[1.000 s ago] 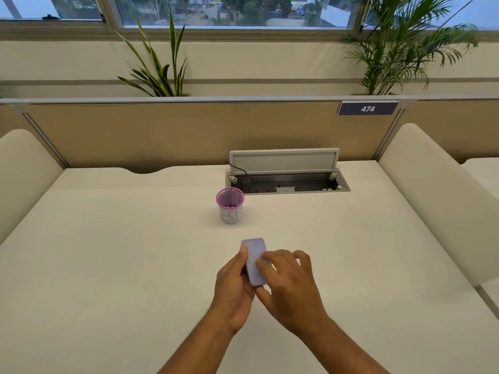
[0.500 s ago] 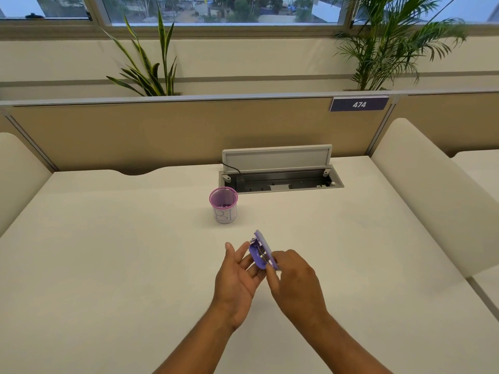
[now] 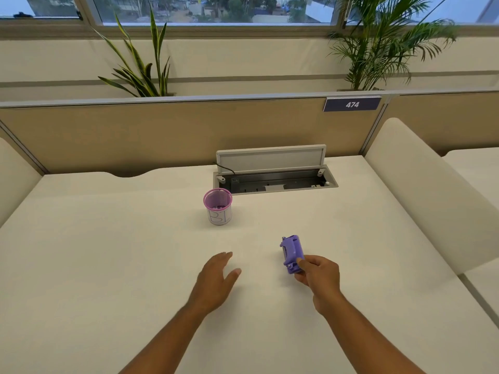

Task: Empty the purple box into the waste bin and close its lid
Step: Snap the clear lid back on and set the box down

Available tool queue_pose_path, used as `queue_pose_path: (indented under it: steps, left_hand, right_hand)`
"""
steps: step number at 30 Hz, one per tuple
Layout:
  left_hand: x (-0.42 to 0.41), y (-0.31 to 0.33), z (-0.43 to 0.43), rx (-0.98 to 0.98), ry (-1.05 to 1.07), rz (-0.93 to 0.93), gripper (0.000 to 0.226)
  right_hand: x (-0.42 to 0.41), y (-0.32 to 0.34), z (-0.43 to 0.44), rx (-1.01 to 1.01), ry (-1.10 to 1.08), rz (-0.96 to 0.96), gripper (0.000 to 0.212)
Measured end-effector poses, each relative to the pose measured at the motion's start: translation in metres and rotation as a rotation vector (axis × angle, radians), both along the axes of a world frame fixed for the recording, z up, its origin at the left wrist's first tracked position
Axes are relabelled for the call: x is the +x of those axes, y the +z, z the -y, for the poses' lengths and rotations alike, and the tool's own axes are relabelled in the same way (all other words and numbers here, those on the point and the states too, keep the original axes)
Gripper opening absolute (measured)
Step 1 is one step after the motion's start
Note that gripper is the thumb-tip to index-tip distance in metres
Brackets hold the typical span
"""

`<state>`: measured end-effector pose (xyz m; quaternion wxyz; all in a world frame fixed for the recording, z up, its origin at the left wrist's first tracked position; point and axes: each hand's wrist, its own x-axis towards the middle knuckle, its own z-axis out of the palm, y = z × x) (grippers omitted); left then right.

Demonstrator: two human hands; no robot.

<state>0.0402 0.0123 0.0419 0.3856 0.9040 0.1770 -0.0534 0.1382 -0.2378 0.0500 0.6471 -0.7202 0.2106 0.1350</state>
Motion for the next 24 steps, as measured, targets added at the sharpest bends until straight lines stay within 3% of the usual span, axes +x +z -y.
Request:
queue_pose_path:
  steps: [3,8,16,24]
  left_hand:
    - [-0.002,-0.016,-0.012,0.261,-0.097,-0.156,0.072]
    - [-0.009,-0.035,-0.017,0.405,-0.165,-0.21,0.082]
    - [-0.014,-0.041,-0.019,0.446,-0.175,-0.171,0.081]
    - [-0.019,-0.046,-0.019,0.467,-0.185,-0.14,0.079]
  right_hand:
    - [0.01,-0.011,0.006,-0.009,-0.027,-0.012,0.005]
    - [0.022,-0.024,0.01,-0.03,-0.028,-0.033,0.002]
    - [0.024,-0.036,0.017,-0.058,-0.043,-0.05,0.003]
    - [0.02,-0.032,0.018,-0.366,0.029,0.071,0.018]
